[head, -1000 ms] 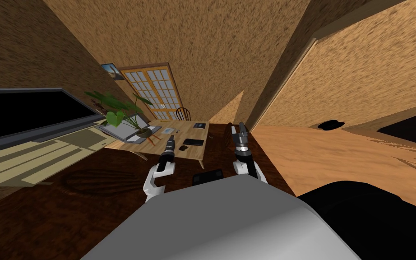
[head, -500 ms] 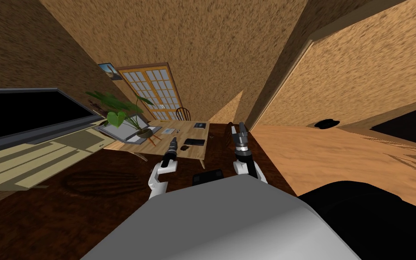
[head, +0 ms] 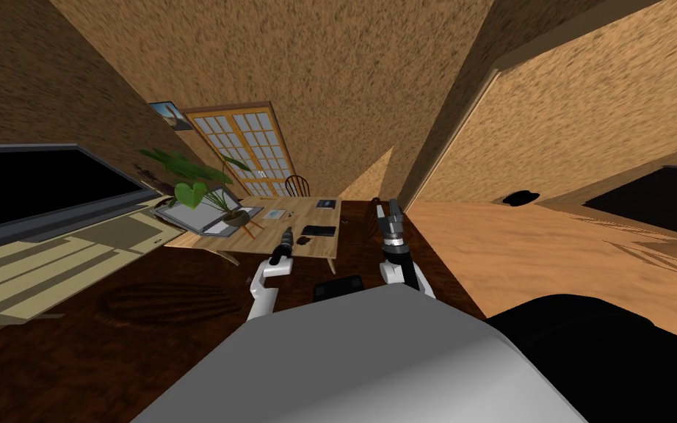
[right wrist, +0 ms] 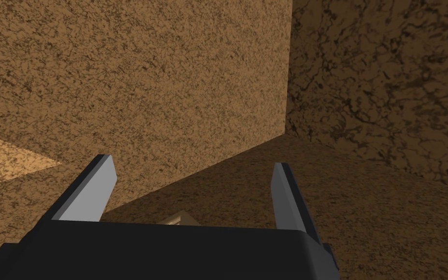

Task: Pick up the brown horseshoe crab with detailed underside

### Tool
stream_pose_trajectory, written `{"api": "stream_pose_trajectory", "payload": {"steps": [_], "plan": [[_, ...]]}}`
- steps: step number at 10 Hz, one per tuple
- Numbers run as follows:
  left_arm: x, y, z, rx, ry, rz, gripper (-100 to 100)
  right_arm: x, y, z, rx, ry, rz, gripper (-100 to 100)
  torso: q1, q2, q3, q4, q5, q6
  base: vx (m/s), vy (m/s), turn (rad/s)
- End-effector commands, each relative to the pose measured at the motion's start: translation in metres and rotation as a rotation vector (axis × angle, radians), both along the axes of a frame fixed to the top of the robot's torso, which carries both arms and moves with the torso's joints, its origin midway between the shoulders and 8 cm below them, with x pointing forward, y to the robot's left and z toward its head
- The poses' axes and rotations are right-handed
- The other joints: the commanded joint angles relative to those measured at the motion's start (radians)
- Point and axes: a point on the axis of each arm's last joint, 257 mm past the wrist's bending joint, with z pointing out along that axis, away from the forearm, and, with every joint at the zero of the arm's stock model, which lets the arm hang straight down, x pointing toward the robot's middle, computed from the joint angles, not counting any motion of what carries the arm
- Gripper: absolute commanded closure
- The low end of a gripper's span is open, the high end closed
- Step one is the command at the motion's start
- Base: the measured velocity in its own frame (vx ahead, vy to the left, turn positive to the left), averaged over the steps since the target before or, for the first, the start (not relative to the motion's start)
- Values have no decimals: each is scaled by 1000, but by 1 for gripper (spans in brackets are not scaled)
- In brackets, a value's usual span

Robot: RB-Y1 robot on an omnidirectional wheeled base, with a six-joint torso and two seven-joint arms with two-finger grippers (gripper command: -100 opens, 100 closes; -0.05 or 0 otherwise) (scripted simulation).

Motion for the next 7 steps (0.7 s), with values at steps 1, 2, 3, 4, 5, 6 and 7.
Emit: {"api": "stream_pose_trajectory", "payload": {"steps": [1,2,3,4,5,6,7], "plan": [[2,-2,-19,-38,55,10,-100,0,0,0,0,0,0,0,0,0,0,0,0,0,14,74,-100],[2,-4,-35,-63,98,17,-100,0,0,0,0,0,0,0,0,-1,-1,0,0,0,4,97,-95],[2,-8,-47,-88,132,23,-100,0,0,0,0,0,0,0,2,-1,0,0,0,0,2,108,-96],[1,-7,-50,-88,138,24,-100,0,0,0,0,0,0,0,2,0,0,0,0,0,2,72,-27],[1,-11,-61,-114,171,30,-100,0,0,0,0,0,0,0,1,0,0,0,0,0,8,57,-44],[-1,-15,-75,-139,208,38,-100,0,0,0,0,0,0,0,-1,-1,0,0,0,0,9,72,-104],[-3,-20,-87,-165,242,44,-100,0,0,0,0,0,0,0,0,-1,-1,0,0,0,11,81,-99]]}}
